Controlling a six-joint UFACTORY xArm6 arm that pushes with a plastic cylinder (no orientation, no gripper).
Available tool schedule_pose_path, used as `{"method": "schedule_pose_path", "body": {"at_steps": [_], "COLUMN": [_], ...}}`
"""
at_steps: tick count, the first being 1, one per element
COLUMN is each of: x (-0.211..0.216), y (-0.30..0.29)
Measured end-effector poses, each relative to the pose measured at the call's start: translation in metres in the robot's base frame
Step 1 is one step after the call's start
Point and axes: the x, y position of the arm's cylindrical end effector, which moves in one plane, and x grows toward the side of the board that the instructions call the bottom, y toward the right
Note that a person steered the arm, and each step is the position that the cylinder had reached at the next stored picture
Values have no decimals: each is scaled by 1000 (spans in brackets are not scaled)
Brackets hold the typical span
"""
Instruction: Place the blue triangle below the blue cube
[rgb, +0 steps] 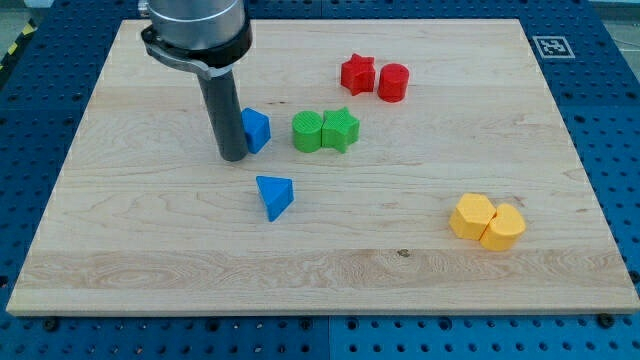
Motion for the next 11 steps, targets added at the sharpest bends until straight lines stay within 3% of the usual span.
{"method": "schedule_pose_path", "body": {"at_steps": [2, 4, 6, 7, 9, 11], "x": [1, 28, 129, 160, 145, 94], "y": [31, 21, -11, -3, 79, 54]}}
